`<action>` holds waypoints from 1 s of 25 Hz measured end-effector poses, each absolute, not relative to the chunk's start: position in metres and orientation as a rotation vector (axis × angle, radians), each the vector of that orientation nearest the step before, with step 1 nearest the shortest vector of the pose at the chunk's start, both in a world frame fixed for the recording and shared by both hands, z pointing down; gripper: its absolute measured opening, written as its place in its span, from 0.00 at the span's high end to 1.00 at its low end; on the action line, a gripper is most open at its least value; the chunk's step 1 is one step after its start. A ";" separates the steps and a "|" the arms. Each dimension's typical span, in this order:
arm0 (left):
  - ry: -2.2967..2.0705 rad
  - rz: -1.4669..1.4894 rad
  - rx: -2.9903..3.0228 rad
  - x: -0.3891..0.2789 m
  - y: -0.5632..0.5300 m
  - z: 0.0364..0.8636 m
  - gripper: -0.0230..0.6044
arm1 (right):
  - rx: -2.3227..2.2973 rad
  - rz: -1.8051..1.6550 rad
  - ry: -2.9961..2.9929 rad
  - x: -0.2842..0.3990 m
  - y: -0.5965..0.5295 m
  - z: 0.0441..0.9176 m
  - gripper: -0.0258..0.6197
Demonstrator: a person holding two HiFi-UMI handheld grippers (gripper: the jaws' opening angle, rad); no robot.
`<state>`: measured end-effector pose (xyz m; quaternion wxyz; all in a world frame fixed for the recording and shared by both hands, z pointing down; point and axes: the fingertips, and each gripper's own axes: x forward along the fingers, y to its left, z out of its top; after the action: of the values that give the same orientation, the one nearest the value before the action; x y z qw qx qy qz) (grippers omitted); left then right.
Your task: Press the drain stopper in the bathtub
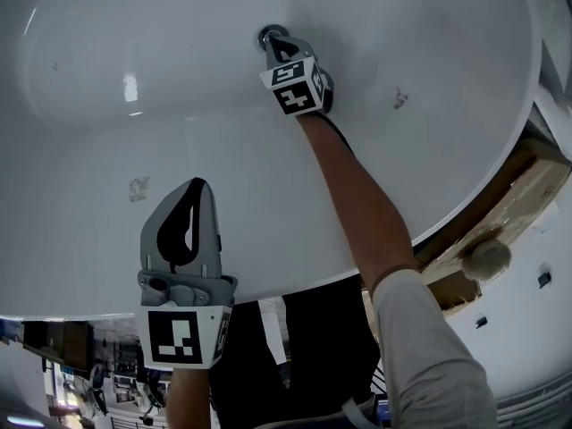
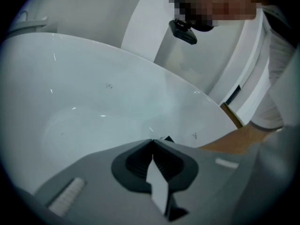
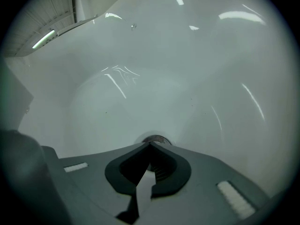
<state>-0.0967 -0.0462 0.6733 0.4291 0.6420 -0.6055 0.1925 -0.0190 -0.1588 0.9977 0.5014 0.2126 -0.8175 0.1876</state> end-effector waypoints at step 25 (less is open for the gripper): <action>-1.432 0.498 1.573 -0.091 -0.035 0.692 0.96 | 0.618 0.523 -1.890 -0.014 -0.166 1.021 0.97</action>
<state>-0.0906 -0.0352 0.6921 0.4603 0.6392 -0.5819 0.2024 -0.0144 -0.1655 1.0212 0.5166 0.2573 -0.7870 0.2180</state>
